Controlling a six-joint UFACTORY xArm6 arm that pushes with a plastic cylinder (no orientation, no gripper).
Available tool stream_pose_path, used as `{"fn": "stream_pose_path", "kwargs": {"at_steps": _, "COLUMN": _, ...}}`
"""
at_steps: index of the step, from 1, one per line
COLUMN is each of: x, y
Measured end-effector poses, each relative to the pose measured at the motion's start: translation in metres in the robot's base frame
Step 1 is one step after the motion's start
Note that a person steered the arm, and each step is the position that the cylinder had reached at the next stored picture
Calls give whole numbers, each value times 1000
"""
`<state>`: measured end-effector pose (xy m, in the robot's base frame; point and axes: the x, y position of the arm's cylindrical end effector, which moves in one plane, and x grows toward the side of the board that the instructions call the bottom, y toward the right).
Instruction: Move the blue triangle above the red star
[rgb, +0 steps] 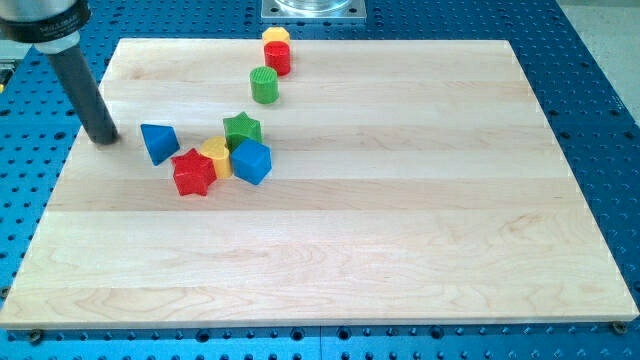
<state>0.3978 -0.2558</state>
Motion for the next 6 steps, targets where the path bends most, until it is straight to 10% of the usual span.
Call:
{"fn": "stream_pose_path", "kwargs": {"at_steps": 2, "x": 13, "y": 72}}
{"fn": "stream_pose_path", "kwargs": {"at_steps": 3, "x": -23, "y": 31}}
{"fn": "stream_pose_path", "kwargs": {"at_steps": 6, "x": -131, "y": 153}}
